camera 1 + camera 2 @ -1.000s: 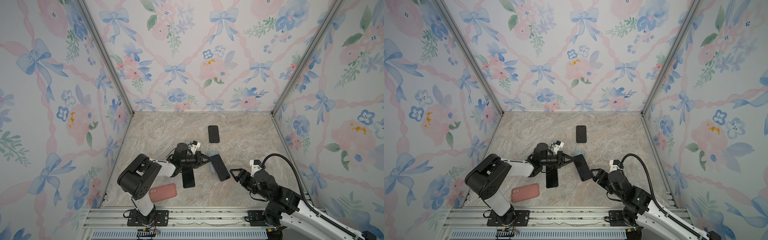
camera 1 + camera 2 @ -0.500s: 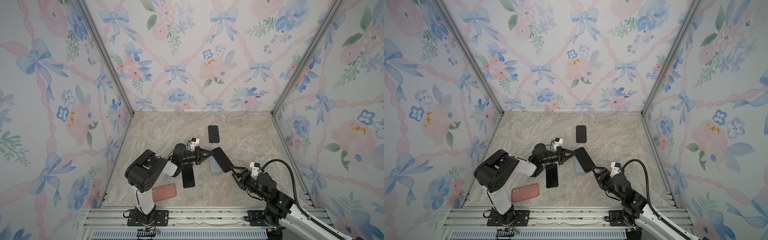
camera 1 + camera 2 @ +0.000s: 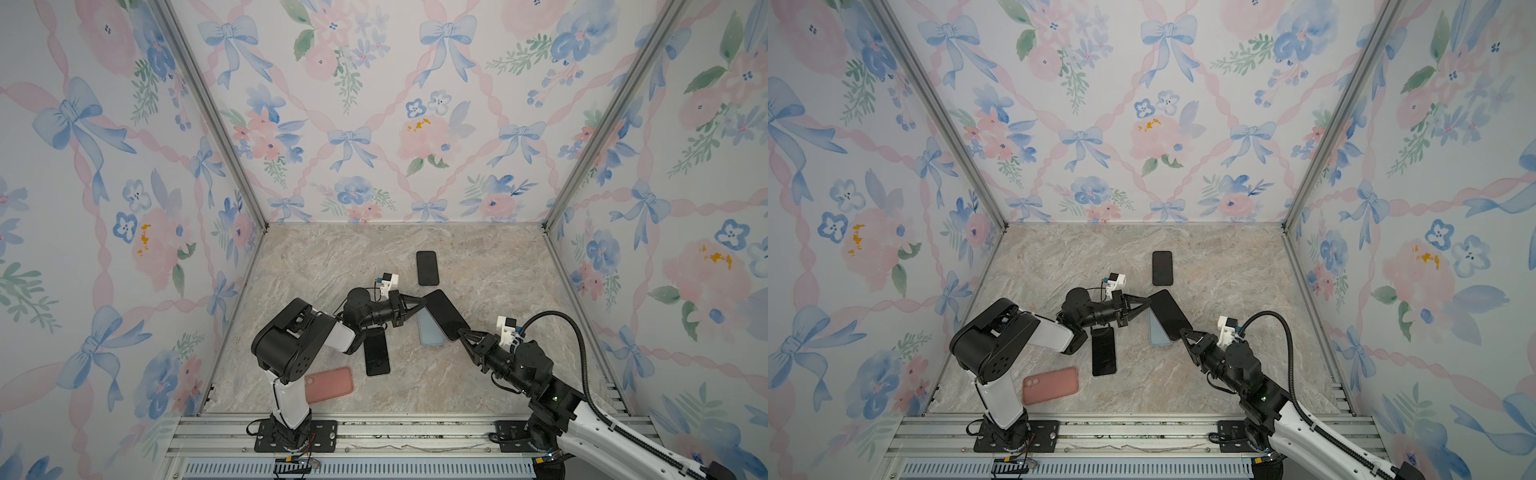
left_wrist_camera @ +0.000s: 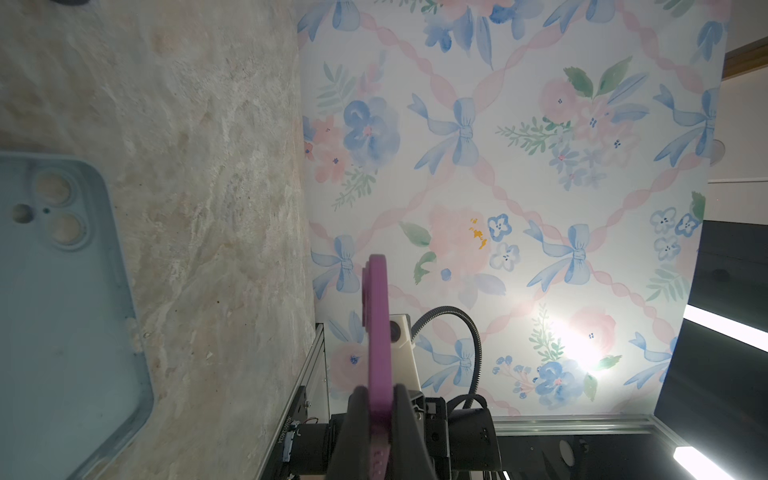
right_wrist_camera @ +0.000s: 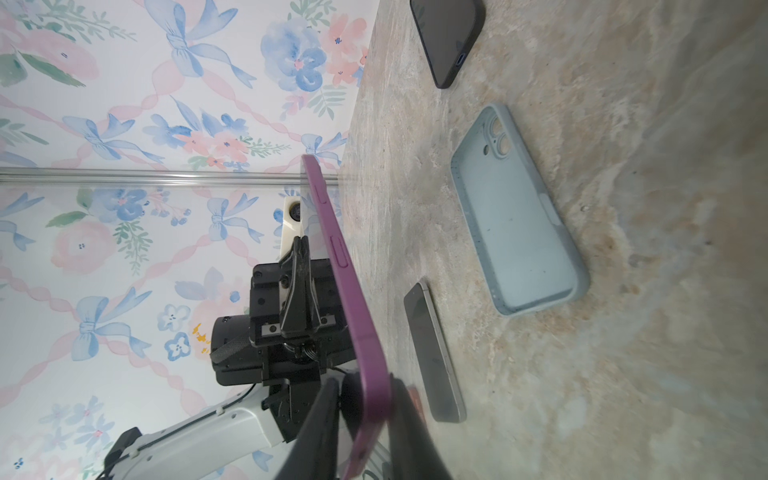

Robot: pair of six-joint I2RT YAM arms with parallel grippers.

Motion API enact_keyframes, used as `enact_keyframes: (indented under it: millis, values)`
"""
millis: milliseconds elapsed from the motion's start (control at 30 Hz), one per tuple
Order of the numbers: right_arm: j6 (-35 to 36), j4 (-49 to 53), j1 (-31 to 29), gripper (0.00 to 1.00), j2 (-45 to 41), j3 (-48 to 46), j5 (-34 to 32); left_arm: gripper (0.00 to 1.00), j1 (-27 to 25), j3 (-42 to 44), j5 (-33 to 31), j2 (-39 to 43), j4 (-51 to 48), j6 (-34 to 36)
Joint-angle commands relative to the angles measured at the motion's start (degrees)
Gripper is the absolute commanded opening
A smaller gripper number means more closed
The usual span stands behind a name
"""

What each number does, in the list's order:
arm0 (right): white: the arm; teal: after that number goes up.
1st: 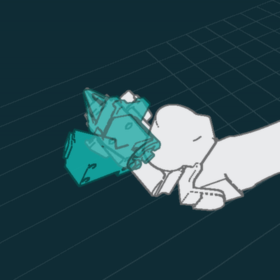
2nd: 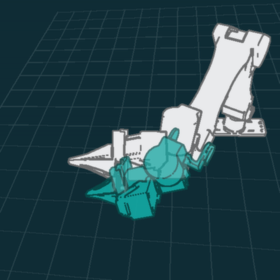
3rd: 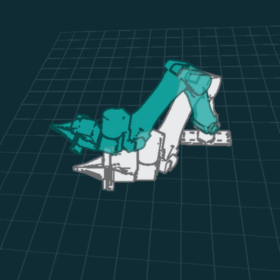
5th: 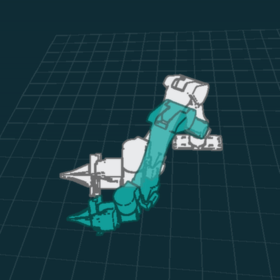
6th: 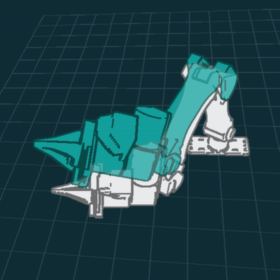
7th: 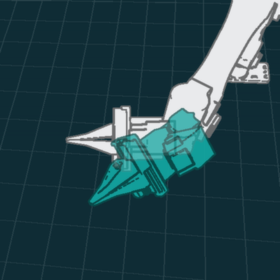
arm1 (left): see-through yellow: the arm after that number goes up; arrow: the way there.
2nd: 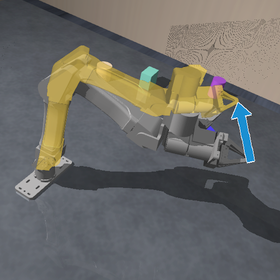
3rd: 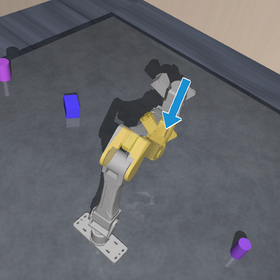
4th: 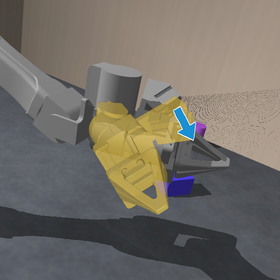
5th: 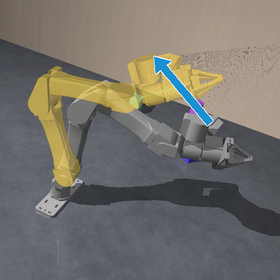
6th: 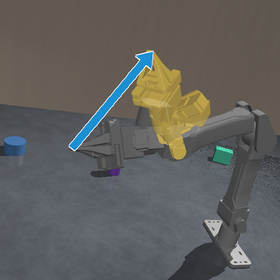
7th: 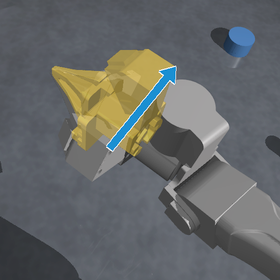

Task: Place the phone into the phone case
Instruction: 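Lift the purple-edged phone upright with the right gripper, then hold the phone upright over the pale blue case while the left gripper reaches farther away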

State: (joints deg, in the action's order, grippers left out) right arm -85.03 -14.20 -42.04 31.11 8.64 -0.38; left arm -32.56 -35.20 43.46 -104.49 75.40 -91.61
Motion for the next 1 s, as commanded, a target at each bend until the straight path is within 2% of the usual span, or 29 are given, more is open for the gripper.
enact_keyframes:
  millis: [0, 267, 367, 500, 667, 833, 967]
  values:
    - [1.0, -0.7, 0.3, 0.17, -0.1, 1.5, 0.1, 0.00, -0.2, 0.2, -0.1, -0.2, 4.7, -1.1]
    - [1.8, 1.8, 0.1, 0.05, -1.6, 2.4, -0.1, 0.00, -0.4, 0.8, 0.0, -0.3, 4.7, -0.4]
    - [2.2, 5.0, 0.2, 0.01, -2.9, 2.8, -0.6, 0.11, -0.3, 0.8, 0.3, -0.4, 3.3, 1.6]
    - [2.9, 10.9, 0.7, 0.00, -4.1, 3.9, -1.3, 0.22, 0.2, -0.7, 0.6, -0.2, -7.1, 9.7]
    - [5.4, 18.0, 3.5, 0.00, -3.2, 6.7, 0.3, 0.34, 0.9, -6.5, -0.7, 1.0, -31.6, 25.2]
    - [9.1, 19.8, 8.1, 0.00, 2.1, 9.2, 5.7, 0.44, 1.0, -19.6, -7.4, 0.9, -62.0, 44.2]
    - [13.9, 20.4, 11.8, 0.00, 6.7, 12.2, 10.5, 0.48, 0.1, -33.6, -15.5, -4.6, -85.0, 57.7]
